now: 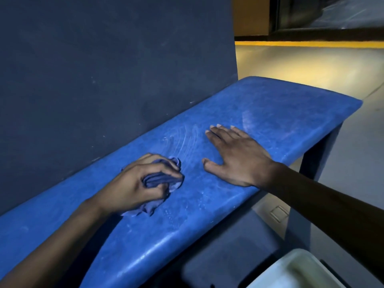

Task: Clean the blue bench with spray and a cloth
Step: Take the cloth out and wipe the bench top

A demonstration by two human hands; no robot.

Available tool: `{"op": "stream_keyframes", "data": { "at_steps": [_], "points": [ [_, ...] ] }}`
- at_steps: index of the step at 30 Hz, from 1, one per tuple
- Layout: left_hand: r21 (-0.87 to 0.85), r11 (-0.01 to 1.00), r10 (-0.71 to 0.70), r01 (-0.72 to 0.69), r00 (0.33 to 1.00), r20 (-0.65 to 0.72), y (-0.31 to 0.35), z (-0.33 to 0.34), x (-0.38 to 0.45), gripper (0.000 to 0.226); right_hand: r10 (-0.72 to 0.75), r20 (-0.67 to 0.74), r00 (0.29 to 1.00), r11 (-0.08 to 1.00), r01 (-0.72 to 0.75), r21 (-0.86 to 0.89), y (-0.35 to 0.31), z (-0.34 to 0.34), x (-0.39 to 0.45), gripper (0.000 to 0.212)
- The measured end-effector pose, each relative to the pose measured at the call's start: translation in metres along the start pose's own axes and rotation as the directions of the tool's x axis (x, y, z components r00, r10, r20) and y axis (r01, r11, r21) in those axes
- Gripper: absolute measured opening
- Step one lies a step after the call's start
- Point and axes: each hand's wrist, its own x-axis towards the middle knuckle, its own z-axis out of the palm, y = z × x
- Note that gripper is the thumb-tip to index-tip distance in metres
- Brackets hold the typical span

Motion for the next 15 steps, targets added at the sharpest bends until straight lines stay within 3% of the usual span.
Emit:
{"op": "stream_keyframes", "data": {
  "at_steps": [3, 7, 10, 15],
  "points": [
    [0.064, 0.997, -0.028, 0.033, 0.997, -0.076, -0.024, 0.007, 0.049, 0.033, -0.003, -0.005, 1.000, 1.000, 0.003, 0.000, 0.001, 0.000, 0.000, 0.098],
    [0.082, 0.980, -0.154, 0.183, 0.948, -0.278, -0.041, 0.023, 0.129, 0.034, -0.009, -0.012, 1.000, 1.000, 0.009, -0.002, 0.001, 0.000, 0.000, 0.098],
    [0.061, 0.965, -0.229, 0.254, 0.935, -0.269, -0.029, 0.026, 0.152, 0.036, -0.010, -0.009, 1.000, 1.000, 0.009, -0.007, 0.003, 0.001, 0.001, 0.098],
    [0.016, 0.999, -0.040, 0.043, 0.985, -0.170, -0.011, 0.024, 0.087, 0.028, -0.019, -0.024, 1.000, 1.000, 0.019, -0.015, 0.002, 0.003, 0.000, 0.099]
  ]
}}
